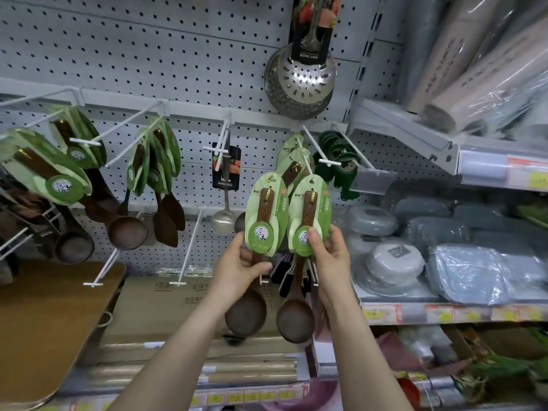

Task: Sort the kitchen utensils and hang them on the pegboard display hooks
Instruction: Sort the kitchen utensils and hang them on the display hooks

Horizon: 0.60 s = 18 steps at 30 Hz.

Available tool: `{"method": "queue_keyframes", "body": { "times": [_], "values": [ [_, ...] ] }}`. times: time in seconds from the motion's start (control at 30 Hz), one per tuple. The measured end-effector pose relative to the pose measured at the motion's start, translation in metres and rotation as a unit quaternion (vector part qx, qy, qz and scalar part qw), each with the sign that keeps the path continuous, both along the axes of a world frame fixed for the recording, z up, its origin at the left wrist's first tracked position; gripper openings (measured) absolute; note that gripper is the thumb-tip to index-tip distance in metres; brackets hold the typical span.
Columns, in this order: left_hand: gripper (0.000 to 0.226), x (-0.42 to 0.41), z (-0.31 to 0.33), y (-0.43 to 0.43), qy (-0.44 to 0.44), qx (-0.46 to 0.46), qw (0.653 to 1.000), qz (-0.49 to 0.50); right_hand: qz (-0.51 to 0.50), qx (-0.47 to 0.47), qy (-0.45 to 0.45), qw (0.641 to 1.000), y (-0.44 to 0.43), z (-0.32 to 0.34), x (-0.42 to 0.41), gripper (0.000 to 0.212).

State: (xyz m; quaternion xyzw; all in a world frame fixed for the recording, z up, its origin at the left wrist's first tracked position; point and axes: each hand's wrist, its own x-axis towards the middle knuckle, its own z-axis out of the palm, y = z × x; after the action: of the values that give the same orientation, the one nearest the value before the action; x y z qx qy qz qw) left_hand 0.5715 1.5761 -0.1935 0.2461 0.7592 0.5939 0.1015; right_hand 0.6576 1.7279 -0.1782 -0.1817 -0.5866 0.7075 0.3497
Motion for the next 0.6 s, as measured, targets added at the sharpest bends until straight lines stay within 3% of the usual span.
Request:
{"method": "queue_keyframes", "body": {
  "times": [0.2, 0.37, 0.47, 0.6],
  "values": [
    [0.056, -0.002, -0.001, -0.003, -0.003, 0.003, 1.000, 0.016, -0.032, -0.025, -0.032, 0.999, 0.013, 0.007, -0.031, 0.015],
    [0.056, -0.004, -0.004, -0.011, 0.000, 0.010, 0.999, 0.035, -0.065, -0.043, -0.080, 0.994, 0.018, 0.008, -0.055, 0.049],
    [0.057, -0.005, -0.003, -0.013, 0.008, 0.003, 0.999, 0.036, -0.093, -0.017, -0.098, 0.991, 0.016, 0.005, -0.060, 0.047],
    [0.055, -0.006, -0.004, -0.011, 0.006, 0.008, 0.999, 0.047, -0.193, 0.107, -0.090, 0.971, 0.004, 0.001, -0.048, 0.031]
  ]
}}
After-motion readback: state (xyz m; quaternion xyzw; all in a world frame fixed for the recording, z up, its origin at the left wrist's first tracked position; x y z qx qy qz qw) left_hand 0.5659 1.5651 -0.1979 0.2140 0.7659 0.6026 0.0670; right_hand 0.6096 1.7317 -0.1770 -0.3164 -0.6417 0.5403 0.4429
